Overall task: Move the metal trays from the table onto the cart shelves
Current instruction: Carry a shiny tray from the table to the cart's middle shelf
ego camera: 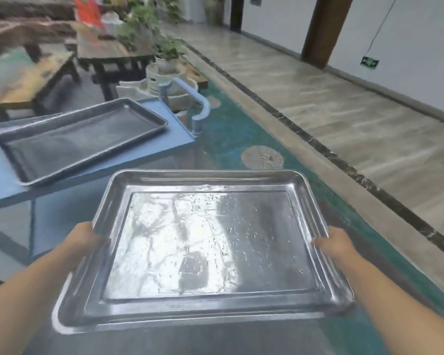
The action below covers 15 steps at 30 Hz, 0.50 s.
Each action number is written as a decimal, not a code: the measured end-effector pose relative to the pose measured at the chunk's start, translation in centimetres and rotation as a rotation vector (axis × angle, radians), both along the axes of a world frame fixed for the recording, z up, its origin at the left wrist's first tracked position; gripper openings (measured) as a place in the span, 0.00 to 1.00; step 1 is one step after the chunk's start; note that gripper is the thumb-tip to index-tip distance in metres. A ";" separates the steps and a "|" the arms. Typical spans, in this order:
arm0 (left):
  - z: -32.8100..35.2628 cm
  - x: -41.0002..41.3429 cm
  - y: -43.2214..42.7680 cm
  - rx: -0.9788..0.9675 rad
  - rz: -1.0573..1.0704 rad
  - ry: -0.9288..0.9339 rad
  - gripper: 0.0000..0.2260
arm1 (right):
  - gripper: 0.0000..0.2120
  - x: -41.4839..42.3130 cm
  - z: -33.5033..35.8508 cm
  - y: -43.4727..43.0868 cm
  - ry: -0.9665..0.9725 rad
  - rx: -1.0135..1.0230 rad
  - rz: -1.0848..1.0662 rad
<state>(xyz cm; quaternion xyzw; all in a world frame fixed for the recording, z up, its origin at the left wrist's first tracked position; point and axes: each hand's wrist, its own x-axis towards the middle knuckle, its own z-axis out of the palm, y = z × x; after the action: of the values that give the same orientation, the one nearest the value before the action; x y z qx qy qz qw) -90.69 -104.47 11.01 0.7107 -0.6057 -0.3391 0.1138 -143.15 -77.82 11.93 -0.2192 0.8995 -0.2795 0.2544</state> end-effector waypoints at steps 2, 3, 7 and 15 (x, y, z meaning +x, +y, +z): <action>-0.2 2.5 2.0 -0.007 0.073 -0.014 0.08 | 0.21 0.5 0.0 -2.4 0.024 -0.004 0.081; -0.4 3.6 2.9 -0.010 0.106 -0.015 0.09 | 0.18 0.9 0.0 -3.6 0.034 0.000 0.121; -0.7 8.4 5.2 0.007 0.224 -0.019 0.07 | 0.12 3.0 -0.7 -8.9 0.030 0.015 0.269; -4.0 17.0 3.5 0.062 0.367 -0.047 0.11 | 0.05 10.1 -3.4 -20.4 0.013 0.040 0.431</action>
<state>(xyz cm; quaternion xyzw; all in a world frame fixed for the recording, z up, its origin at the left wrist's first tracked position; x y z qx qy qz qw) -73.72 -100.95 6.97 0.8202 -0.4577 -0.3144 0.1378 -133.03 -98.19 8.52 -0.4030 0.8389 -0.1992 0.3068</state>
